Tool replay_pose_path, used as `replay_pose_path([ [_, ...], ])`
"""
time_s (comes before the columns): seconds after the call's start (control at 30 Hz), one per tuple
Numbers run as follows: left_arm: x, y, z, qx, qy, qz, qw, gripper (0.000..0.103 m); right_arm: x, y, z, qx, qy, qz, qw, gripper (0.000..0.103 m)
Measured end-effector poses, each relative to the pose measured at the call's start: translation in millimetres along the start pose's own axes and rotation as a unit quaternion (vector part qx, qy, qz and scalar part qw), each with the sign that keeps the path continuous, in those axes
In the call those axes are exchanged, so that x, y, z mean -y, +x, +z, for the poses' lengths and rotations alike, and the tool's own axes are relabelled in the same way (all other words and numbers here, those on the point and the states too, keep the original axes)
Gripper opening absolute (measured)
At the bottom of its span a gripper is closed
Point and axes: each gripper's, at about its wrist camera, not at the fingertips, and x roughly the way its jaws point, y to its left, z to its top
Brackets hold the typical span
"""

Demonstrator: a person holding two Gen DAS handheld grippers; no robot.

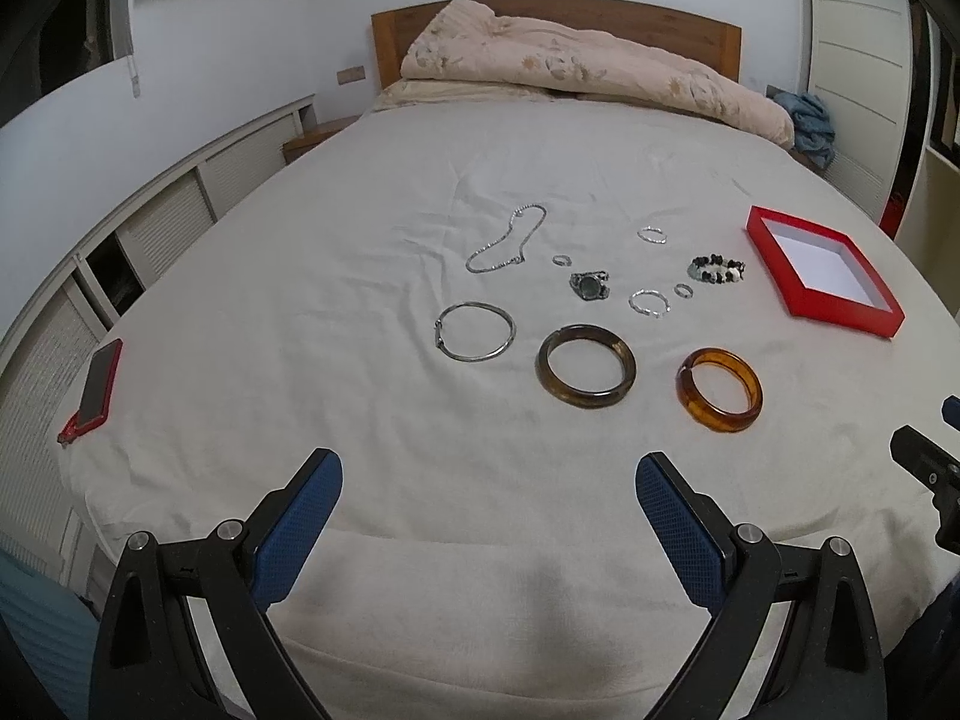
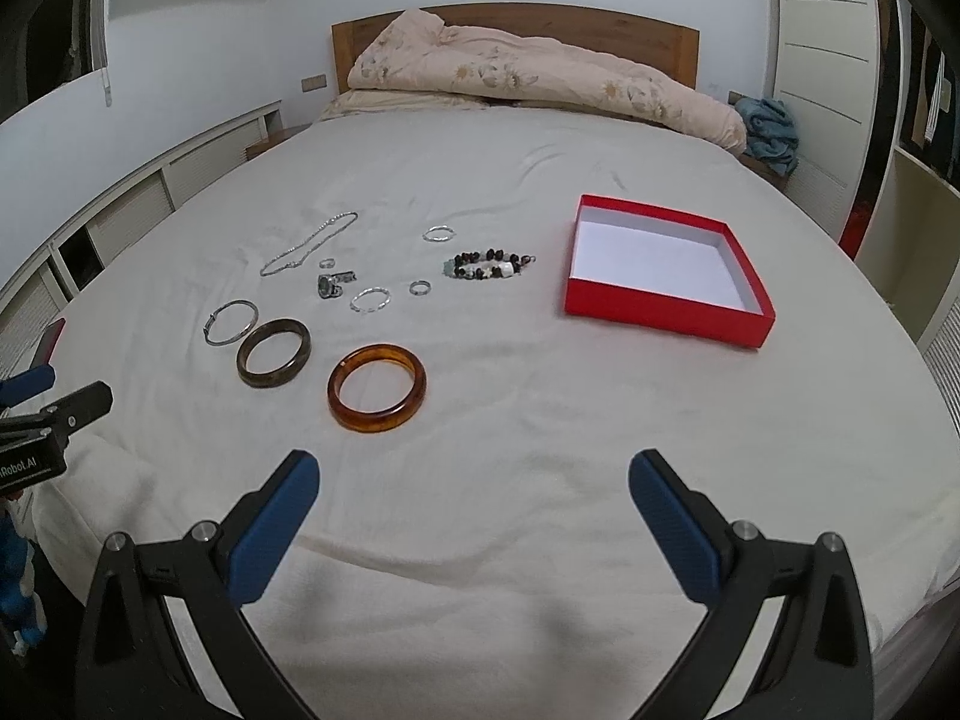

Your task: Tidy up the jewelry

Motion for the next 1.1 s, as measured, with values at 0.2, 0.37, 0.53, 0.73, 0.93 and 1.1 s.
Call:
replay_pose_path([
  [0.2, -4.7, 6.9, 2.8, -0.01, -0.004, 0.007, 0.9999, 0.098, 3.7, 8.1, -1.1, -0.012, 0.006, 0.007, 1.0, 0.103],
  [0.37, -6.3, 20.4, 4.6, -0.026, -0.011, 0.007, 0.9996, 0.098, 5.3, 19.3, 2.0, -0.022, 0.013, 0.019, 0.999, 0.103],
  [0.53, -7.2, 40.9, 8.2, -0.048, -0.025, -0.004, 0.9985, 0.089, 5.9, 40.8, 9.2, -0.038, 0.014, 0.039, 0.998, 0.1],
  [0.73, -3.8, 73.0, 20.4, -0.072, -0.044, -0.022, 0.9962, 0.083, 5.0, 79.6, 23.1, -0.064, 0.009, 0.072, 0.995, 0.077],
  [0.93, 6.5, 106.0, 41.7, -0.085, -0.061, -0.03, 0.9941, 0.075, -3.4, 121.4, 38.0, -0.089, -0.007, 0.103, 0.991, 0.055],
  [1.1, 11.5, 136.7, 44.7, -0.115, -0.07, -0.035, 0.9902, 0.064, -12.0, 153.6, 43.7, -0.113, -0.028, 0.117, 0.986, 0.041],
])
